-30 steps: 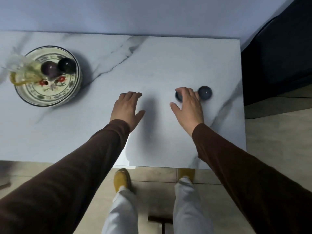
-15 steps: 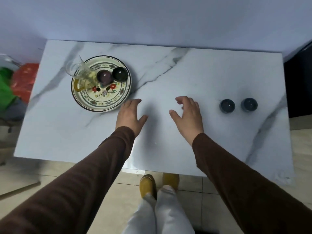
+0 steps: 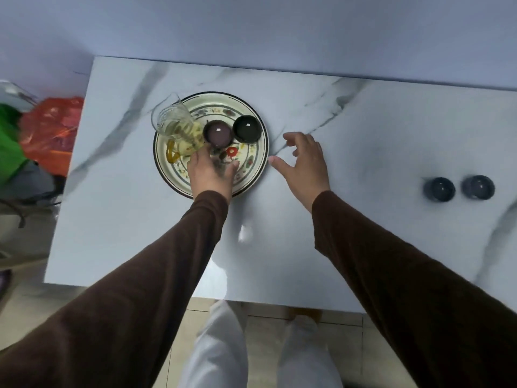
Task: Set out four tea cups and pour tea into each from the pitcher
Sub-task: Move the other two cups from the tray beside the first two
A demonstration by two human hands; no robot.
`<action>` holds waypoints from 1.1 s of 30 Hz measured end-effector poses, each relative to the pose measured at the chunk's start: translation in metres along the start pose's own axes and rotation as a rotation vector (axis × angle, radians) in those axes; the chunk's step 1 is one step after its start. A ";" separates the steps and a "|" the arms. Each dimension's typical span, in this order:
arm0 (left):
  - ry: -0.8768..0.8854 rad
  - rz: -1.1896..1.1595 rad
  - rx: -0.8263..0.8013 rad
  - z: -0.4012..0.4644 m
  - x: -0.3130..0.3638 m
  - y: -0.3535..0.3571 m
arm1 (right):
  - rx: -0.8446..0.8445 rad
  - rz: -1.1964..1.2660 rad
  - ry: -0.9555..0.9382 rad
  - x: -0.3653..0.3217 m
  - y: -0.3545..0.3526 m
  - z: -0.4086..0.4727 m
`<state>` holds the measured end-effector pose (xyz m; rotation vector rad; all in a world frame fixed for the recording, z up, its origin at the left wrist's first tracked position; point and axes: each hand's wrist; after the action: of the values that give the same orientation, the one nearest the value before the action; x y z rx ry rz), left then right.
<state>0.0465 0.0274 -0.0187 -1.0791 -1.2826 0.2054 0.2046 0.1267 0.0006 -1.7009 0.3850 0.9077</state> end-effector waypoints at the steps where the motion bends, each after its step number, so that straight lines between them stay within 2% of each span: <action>1: -0.022 -0.010 0.017 0.008 -0.003 0.002 | -0.001 -0.007 -0.010 -0.004 0.009 0.007; 6: -0.180 -0.057 0.085 0.026 -0.003 0.023 | -0.022 -0.043 -0.028 -0.010 0.041 0.037; 11: -0.316 -0.104 0.210 0.029 0.006 0.048 | -0.062 -0.131 -0.155 -0.006 0.061 0.062; 19: -0.395 -0.130 0.352 0.032 0.016 0.063 | -0.065 -0.184 -0.232 -0.002 0.072 0.081; 33: -0.603 0.000 0.438 0.045 0.038 0.078 | 0.037 -0.010 -0.107 0.007 0.045 0.066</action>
<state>0.0549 0.1177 -0.0550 -0.6525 -1.6663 0.8197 0.1546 0.1741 -0.0412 -1.6110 0.3197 0.9745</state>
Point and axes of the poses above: each hand's wrist, its own z-axis towards the middle knuckle, its own y-axis out of the palm, x = y × z, and after that the axes turned 7 degrees about x, right-handed
